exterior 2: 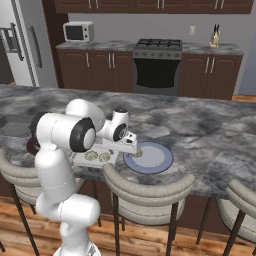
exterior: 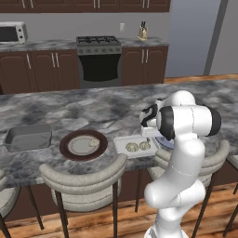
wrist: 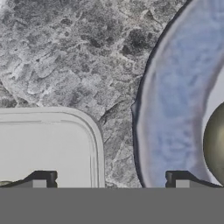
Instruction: Place two dumplings into each of the tupperware containers and then place the containers in the fridge.
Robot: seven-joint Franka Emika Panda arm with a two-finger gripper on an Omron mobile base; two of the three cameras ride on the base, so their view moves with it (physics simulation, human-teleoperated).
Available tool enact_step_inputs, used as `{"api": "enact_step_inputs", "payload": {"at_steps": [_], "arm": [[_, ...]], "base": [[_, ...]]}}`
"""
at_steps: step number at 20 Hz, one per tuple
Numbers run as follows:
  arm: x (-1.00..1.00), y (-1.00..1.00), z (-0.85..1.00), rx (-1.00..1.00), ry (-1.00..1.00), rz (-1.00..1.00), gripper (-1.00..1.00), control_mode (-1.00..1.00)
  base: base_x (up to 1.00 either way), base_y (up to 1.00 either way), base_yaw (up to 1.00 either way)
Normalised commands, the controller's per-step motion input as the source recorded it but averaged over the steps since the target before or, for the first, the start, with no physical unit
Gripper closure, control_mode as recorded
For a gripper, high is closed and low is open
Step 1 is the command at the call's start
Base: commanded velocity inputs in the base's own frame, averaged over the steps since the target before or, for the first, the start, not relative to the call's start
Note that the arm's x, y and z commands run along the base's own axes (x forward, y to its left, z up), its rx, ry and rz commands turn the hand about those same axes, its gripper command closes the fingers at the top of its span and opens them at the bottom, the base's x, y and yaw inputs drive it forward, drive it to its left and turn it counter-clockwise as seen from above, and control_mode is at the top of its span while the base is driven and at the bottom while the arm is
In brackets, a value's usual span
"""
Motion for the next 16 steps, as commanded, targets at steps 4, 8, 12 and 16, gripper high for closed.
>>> {"api": "enact_step_inputs", "payload": {"at_steps": [4, 8, 12, 16], "arm": [[0.00, 0.00, -0.38, 0.00, 0.00, 0.00, 1.00, -1.00], [0.00, 0.00, -0.37, 0.00, 0.00, 0.00, 1.00, -1.00], [0.00, 0.00, -0.21, 0.00, 0.00, 0.00, 1.00, -1.00], [0.00, 0.00, 0.00, 0.00, 0.02, 0.00, 1.00, -1.00]], "base": [[0.00, 0.00, 0.00], [0.00, 0.00, 0.00], [0.00, 0.00, 0.00], [0.00, 0.00, 0.00]]}}
